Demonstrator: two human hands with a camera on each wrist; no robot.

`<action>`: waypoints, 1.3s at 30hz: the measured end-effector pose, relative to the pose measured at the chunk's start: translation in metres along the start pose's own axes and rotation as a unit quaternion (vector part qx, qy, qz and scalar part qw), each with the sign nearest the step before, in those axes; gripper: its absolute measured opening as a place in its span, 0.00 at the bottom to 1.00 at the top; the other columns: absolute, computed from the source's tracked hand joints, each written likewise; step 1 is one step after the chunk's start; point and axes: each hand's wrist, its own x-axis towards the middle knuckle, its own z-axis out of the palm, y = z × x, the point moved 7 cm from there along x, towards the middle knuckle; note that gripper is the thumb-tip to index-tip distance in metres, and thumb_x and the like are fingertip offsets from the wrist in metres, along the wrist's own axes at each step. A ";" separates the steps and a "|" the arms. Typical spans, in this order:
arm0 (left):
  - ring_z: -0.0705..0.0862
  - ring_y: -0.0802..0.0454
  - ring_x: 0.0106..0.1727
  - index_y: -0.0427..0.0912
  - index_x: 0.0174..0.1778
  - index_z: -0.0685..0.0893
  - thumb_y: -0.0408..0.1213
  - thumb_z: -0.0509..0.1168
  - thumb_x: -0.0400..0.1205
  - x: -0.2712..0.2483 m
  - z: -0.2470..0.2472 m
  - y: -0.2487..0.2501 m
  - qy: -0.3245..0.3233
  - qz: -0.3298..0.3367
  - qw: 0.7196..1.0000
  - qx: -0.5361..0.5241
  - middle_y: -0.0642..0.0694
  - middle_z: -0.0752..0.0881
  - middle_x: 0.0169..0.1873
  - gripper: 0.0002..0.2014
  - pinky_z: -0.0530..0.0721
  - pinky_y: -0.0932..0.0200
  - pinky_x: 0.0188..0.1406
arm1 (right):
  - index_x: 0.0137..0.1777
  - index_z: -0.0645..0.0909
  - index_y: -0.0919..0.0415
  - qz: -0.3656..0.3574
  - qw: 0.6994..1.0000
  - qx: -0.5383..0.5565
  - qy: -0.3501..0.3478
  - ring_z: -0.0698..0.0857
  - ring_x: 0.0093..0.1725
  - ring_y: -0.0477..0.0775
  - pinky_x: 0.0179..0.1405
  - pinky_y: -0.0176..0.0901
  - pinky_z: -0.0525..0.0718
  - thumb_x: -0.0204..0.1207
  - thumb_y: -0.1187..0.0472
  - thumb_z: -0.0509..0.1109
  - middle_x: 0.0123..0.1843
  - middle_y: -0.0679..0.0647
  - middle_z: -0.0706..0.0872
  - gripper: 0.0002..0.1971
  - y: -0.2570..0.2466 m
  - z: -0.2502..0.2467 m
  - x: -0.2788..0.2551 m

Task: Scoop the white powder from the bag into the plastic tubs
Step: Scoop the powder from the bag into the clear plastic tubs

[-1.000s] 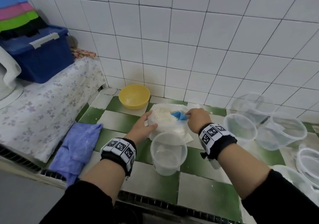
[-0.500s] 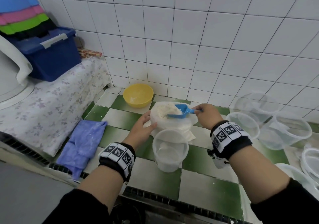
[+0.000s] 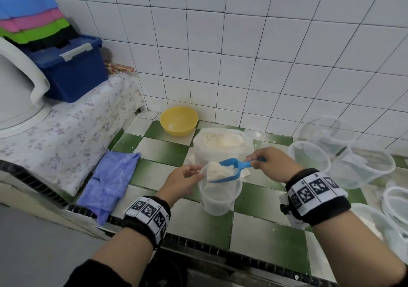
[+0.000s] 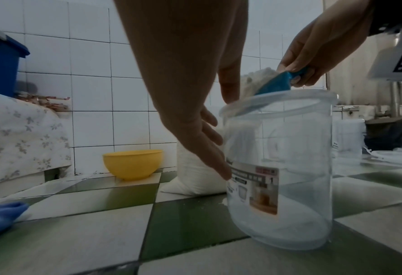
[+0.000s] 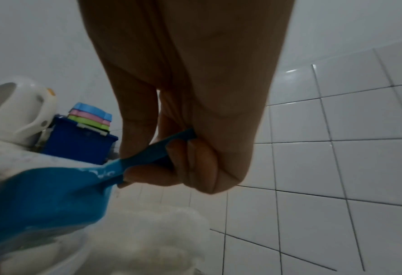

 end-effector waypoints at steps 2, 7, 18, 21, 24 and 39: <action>0.87 0.47 0.57 0.50 0.59 0.87 0.43 0.72 0.81 -0.002 0.002 0.000 -0.012 -0.002 1.000 -0.018 0.46 0.89 0.55 0.11 0.91 0.39 0.48 | 0.51 0.85 0.56 -0.006 0.999 -0.035 0.007 0.82 0.53 0.54 0.54 0.40 0.77 0.81 0.65 0.63 0.52 0.53 0.86 0.09 -0.002 0.010 0.000; 0.87 0.44 0.59 0.48 0.61 0.87 0.39 0.71 0.82 -0.003 0.003 -0.004 -0.012 -0.008 0.998 -0.068 0.42 0.88 0.57 0.11 0.89 0.31 0.44 | 0.64 0.82 0.57 -0.093 0.972 -0.211 0.050 0.77 0.60 0.56 0.58 0.38 0.72 0.82 0.63 0.62 0.56 0.56 0.82 0.14 -0.017 0.031 -0.001; 0.85 0.49 0.61 0.50 0.64 0.85 0.39 0.66 0.85 -0.005 0.008 -0.006 -0.010 -0.007 0.997 -0.078 0.47 0.88 0.58 0.12 0.89 0.33 0.51 | 0.57 0.82 0.64 -0.179 0.938 -0.287 0.079 0.78 0.56 0.63 0.58 0.49 0.75 0.74 0.74 0.63 0.53 0.60 0.84 0.14 -0.027 0.047 -0.023; 0.85 0.48 0.61 0.49 0.64 0.85 0.38 0.66 0.85 -0.007 0.009 -0.005 -0.013 -0.012 0.996 -0.088 0.46 0.87 0.58 0.12 0.89 0.34 0.49 | 0.42 0.82 0.58 -0.192 0.935 -0.274 0.119 0.81 0.38 0.56 0.38 0.45 0.81 0.58 0.75 0.78 0.37 0.53 0.85 0.16 -0.026 0.041 -0.025; 0.85 0.48 0.61 0.48 0.64 0.85 0.38 0.66 0.85 -0.009 0.010 -0.004 -0.016 -0.015 0.995 -0.096 0.45 0.87 0.58 0.12 0.91 0.39 0.46 | 0.35 0.79 0.55 -0.210 0.936 -0.249 0.134 0.79 0.29 0.53 0.25 0.42 0.79 0.46 0.78 0.81 0.29 0.48 0.82 0.23 -0.018 0.042 -0.023; 0.85 0.51 0.58 0.52 0.61 0.85 0.40 0.65 0.86 -0.006 0.013 -0.004 -0.016 -0.006 0.996 -0.084 0.46 0.87 0.57 0.10 0.89 0.43 0.49 | 0.50 0.81 0.58 -0.121 0.985 -0.087 0.084 0.78 0.44 0.51 0.48 0.42 0.77 0.77 0.67 0.68 0.44 0.50 0.82 0.06 -0.001 0.019 -0.022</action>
